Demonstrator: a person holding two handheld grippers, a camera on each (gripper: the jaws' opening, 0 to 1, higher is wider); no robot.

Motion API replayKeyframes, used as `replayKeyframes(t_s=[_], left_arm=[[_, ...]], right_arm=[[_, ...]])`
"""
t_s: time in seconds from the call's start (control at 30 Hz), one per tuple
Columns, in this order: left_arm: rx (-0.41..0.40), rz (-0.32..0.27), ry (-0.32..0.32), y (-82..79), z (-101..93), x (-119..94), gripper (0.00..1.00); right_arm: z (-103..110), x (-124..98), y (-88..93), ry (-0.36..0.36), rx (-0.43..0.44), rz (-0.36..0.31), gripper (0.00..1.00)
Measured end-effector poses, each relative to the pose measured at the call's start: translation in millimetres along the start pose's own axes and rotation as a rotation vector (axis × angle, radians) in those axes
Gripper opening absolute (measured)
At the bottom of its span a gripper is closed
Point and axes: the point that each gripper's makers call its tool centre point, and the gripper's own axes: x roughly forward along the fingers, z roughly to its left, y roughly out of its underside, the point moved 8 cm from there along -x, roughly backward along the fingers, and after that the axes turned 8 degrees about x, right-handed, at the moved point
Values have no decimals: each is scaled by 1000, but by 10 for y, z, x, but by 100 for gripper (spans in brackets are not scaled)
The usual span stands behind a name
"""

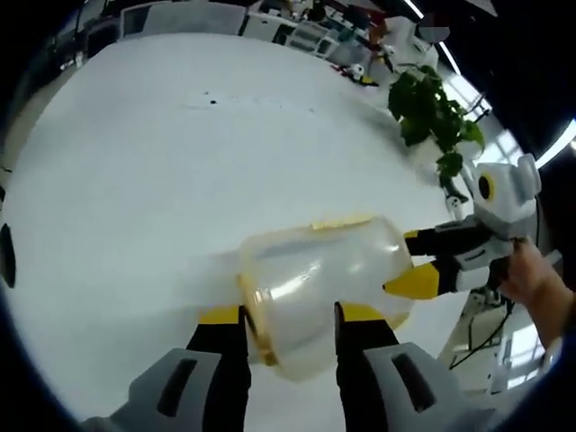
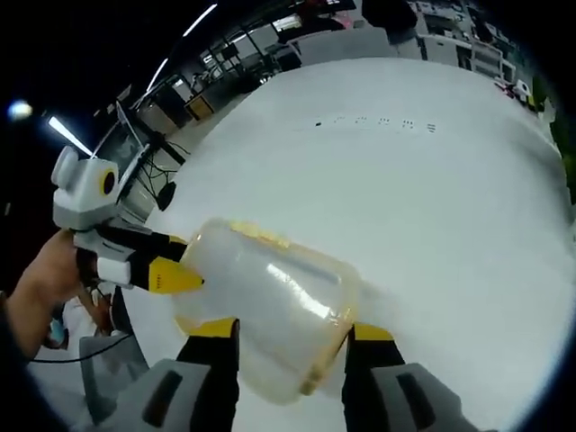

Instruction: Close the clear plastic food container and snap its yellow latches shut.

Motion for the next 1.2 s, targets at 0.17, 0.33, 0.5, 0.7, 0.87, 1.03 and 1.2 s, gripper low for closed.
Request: replayKeyframes(t_s=[0.17,0.33,0.5,0.7,0.87,1.03,1.2], left_arm=[[25,2,-3,1,-5,-5,35],[28,3,-5,-4,0,-4,35],[40,0,-4,-3,-1,-14,36],[40,2,-5,-11,3,-11,37],[52,-11,1,-5,10,-6,37],[42,-16,2,-4,7,-6,39],[68,6,-8,27,23,-1,50]], right_arm=[[11,-10,45,3,1,-7,44],[10,-4,62,-1,1,-25,45],[11,-5,66,-1,-3,-24,45],[4,-5,69,0,2,-32,46],[36,39,73,-5,-24,-39,52],[46,51,59,4,-39,-31,56],[42,21,59,3,-65,-30,55]])
